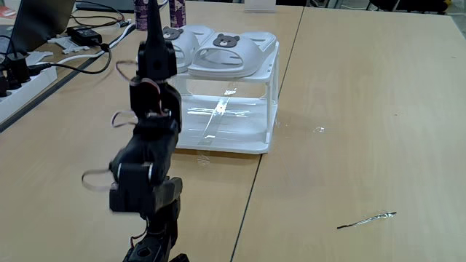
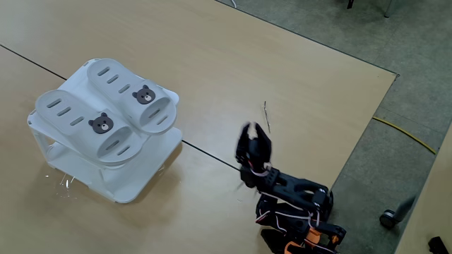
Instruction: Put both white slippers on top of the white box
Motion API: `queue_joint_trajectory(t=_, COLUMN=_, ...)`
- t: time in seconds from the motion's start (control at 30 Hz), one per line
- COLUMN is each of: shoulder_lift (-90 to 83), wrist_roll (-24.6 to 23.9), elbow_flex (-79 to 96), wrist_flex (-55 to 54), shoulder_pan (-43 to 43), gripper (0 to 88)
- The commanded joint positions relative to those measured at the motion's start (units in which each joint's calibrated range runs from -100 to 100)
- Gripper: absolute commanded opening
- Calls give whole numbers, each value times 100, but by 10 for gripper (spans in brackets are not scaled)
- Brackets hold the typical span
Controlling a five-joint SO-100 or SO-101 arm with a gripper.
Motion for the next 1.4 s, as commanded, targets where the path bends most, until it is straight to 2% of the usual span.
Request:
queue_joint_trajectory(t=0.0, shoulder_lift=-1617, wrist_roll=42, elbow_flex=886, wrist_flex=-95, shoulder_pan=-62, gripper=7)
queue_joint_trajectory(t=0.2, shoulder_lift=-3586, wrist_roll=42, elbow_flex=1833, wrist_flex=-104, shoulder_pan=-70, gripper=7)
queue_joint_trajectory(t=0.43, shoulder_lift=-3577, wrist_roll=42, elbow_flex=1833, wrist_flex=-1545, shoulder_pan=-62, gripper=7)
queue_joint_trajectory(t=1.37, shoulder_lift=-3569, wrist_roll=42, elbow_flex=1833, wrist_flex=-1545, shoulder_pan=-29, gripper=7)
